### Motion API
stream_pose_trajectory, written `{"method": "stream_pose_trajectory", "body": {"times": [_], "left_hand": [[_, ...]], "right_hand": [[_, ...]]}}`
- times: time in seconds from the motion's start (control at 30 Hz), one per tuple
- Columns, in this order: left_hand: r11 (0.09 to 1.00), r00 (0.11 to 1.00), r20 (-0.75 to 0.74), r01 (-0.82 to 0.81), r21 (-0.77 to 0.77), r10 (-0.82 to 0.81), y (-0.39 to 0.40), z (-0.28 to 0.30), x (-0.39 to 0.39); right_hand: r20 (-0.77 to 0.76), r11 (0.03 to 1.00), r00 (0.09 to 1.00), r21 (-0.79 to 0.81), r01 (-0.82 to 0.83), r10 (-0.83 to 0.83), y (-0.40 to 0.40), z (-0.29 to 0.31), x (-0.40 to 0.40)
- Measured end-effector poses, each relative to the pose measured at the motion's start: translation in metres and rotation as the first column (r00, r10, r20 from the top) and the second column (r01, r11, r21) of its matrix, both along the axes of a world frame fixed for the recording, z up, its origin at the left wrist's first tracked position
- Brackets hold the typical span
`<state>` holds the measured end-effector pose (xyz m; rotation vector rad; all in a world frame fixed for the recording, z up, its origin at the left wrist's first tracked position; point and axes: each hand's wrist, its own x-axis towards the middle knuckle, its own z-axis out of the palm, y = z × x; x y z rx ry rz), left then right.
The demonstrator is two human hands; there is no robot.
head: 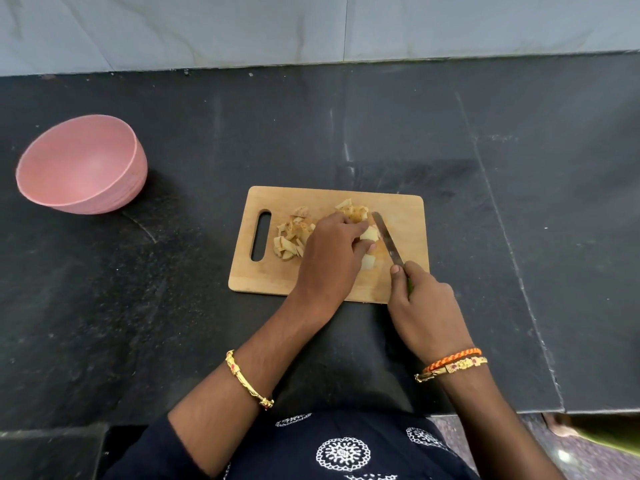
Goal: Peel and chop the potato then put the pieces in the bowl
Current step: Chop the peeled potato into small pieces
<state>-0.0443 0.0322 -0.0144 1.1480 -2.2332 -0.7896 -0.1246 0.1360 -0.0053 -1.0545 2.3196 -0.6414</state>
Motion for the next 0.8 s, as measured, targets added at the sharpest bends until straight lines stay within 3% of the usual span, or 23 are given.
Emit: {"method": "stream_pose_trajectory", "body": {"times": [0.5,0.8], "left_hand": [[0.997,0.998,0.009,0.061,-0.054,-0.061,0.000,-0.006,0.003],[0.996,0.998,-0.006,0.055,-0.076,-0.056,0.000,-0.009,0.001]], "right_hand": [[-0.188,0.972,0.976,0.223,-0.067,0.110,-0.011,0.002,0.009],[-0.108,0.953,0.987,0.292,-0.079,0.115,0.028,0.014,0.016]]}}
